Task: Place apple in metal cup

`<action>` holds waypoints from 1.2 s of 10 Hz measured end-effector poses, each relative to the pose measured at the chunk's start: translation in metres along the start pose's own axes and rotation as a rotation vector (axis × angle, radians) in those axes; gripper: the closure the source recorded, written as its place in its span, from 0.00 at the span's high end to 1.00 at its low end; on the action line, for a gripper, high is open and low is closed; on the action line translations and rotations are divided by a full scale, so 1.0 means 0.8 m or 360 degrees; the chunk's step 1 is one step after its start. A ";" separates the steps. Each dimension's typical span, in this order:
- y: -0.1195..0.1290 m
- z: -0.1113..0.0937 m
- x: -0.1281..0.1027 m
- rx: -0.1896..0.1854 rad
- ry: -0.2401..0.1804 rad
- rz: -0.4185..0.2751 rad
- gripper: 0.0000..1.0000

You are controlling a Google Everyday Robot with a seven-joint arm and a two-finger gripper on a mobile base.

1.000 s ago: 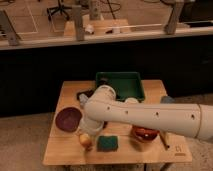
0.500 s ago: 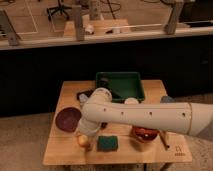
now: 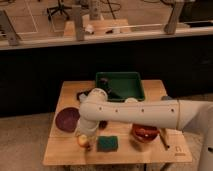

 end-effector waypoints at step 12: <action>0.032 -0.025 0.034 0.0024 0.0056 0.0086 0.80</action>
